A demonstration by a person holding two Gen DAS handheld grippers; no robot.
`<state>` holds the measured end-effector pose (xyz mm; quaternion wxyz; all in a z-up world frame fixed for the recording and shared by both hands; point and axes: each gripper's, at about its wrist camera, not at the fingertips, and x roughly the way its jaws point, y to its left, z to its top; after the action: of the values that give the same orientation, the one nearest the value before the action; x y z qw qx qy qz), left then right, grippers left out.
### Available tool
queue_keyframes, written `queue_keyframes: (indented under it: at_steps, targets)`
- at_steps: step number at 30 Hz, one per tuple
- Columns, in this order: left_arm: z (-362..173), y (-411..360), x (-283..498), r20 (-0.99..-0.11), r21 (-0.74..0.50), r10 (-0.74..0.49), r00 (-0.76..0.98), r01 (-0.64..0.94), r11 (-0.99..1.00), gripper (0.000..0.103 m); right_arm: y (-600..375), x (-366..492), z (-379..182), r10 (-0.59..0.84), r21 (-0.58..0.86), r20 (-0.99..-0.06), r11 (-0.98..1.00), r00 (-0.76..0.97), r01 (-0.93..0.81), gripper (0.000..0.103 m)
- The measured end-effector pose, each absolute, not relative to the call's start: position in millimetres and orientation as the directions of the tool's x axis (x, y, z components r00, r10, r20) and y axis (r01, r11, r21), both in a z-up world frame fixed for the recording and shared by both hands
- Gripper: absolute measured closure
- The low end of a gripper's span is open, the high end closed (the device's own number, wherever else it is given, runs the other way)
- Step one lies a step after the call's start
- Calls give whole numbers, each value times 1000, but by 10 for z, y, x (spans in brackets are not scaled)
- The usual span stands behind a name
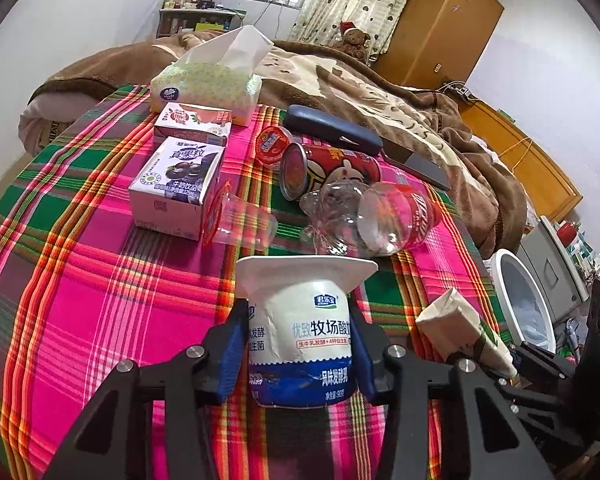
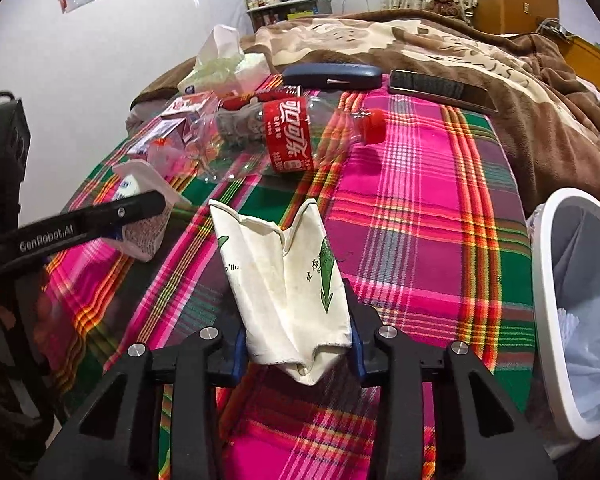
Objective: Collect trash
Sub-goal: 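Lift the yogurt cup and cloth bag and carry both over the bin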
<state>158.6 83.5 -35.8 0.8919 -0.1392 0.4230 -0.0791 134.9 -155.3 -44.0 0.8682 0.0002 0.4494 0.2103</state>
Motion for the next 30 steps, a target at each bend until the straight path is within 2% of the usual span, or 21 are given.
queue_keyframes:
  at_steps: [13, 30]
  targets:
    - [-129, 486, 1372, -709, -279, -274, 650, 98, 955, 56, -1763, 1222, -286, 347, 200, -745, 931, 570, -304, 64]
    - [116, -330, 1259, -681, -258, -366, 634, 260, 930, 56, -2442, 1064, -120, 254, 202, -709, 967, 658, -155, 63]
